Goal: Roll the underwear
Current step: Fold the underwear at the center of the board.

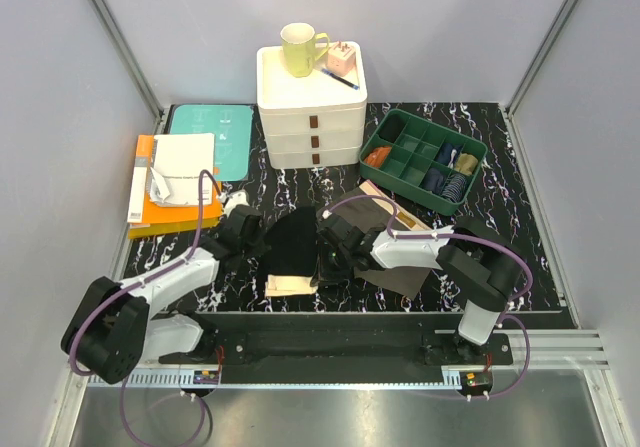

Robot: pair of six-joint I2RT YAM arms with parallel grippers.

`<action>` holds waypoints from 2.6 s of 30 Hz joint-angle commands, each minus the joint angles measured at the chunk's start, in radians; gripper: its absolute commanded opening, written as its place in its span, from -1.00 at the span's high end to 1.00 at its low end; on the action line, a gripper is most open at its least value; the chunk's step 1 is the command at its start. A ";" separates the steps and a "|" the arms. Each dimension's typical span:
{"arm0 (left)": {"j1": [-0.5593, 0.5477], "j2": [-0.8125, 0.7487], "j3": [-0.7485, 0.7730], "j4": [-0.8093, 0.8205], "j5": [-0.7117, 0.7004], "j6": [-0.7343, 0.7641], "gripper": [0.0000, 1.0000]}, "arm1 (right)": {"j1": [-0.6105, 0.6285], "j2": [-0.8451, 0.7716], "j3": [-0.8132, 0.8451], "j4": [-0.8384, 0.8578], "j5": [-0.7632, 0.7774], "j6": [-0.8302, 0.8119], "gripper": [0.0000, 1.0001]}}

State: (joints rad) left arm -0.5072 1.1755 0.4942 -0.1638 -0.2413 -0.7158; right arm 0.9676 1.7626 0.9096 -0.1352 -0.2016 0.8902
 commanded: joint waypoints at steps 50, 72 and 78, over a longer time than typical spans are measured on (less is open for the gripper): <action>-0.059 -0.474 -0.258 -0.316 0.212 -0.295 0.17 | 0.002 0.032 0.000 -0.063 0.022 0.006 1.00; -0.085 -0.442 -0.293 -0.201 0.203 -0.268 1.00 | 0.002 -0.067 0.011 -0.150 0.089 -0.013 0.29; -0.086 -0.436 -0.266 -0.229 0.198 -0.221 1.00 | 0.019 -0.150 0.084 -0.225 0.149 -0.053 0.06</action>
State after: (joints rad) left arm -0.5892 0.7231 0.2119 -0.3569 -0.0250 -0.9924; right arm 0.9684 1.6859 0.9257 -0.2832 -0.1314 0.8761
